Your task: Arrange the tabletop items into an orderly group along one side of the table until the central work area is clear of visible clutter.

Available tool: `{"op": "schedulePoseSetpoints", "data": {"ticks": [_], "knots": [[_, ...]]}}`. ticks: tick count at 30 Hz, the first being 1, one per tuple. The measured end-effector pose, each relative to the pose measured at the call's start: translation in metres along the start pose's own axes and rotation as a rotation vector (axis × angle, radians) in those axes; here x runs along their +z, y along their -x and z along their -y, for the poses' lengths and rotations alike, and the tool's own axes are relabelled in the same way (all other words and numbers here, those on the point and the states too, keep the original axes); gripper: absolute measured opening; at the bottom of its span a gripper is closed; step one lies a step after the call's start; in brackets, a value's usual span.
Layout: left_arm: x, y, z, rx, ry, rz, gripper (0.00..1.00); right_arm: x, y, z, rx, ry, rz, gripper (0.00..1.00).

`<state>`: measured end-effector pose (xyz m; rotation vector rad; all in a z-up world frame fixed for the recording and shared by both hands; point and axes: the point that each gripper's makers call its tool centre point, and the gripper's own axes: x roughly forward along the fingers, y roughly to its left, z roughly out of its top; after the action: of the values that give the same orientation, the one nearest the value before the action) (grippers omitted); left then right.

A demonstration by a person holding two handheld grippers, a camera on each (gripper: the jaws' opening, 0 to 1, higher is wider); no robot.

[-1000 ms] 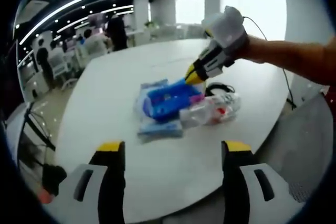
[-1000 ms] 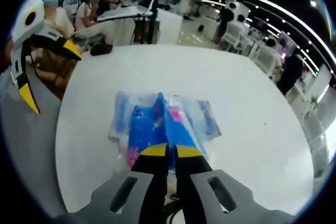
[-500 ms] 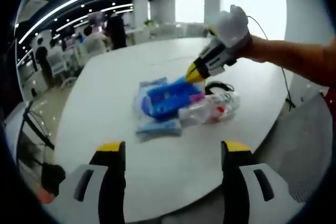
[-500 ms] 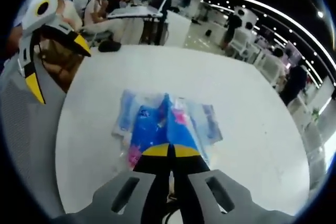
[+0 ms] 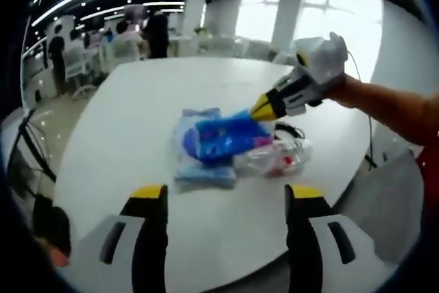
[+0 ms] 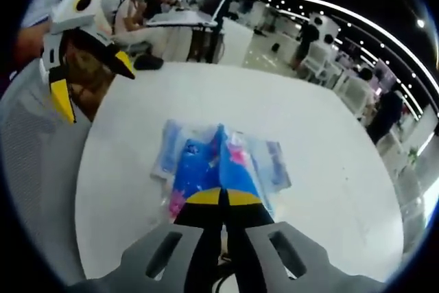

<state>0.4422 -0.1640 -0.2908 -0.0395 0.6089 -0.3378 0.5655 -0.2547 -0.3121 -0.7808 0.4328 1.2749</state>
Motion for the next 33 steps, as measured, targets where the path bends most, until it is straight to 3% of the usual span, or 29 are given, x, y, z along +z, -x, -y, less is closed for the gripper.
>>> {"op": "schedulePoseSetpoints", "data": {"ticks": [8,16,23,33], "knots": [[0.011,-0.016,-0.002,-0.007,-0.049,-0.01,0.66,0.009,0.007,-0.004,0.003,0.016,0.023,0.01],[0.042,-0.028,-0.016,-0.001,-0.058,0.028,0.63,0.024,0.02,-0.009,-0.014,0.035,0.058,0.01],[0.059,-0.036,-0.02,-0.001,-0.064,0.054,0.57,0.042,0.036,-0.014,-0.034,0.039,0.107,0.01],[0.068,-0.039,-0.022,-0.002,-0.06,0.072,0.48,0.063,0.063,-0.026,-0.051,0.072,0.165,0.01]]}}
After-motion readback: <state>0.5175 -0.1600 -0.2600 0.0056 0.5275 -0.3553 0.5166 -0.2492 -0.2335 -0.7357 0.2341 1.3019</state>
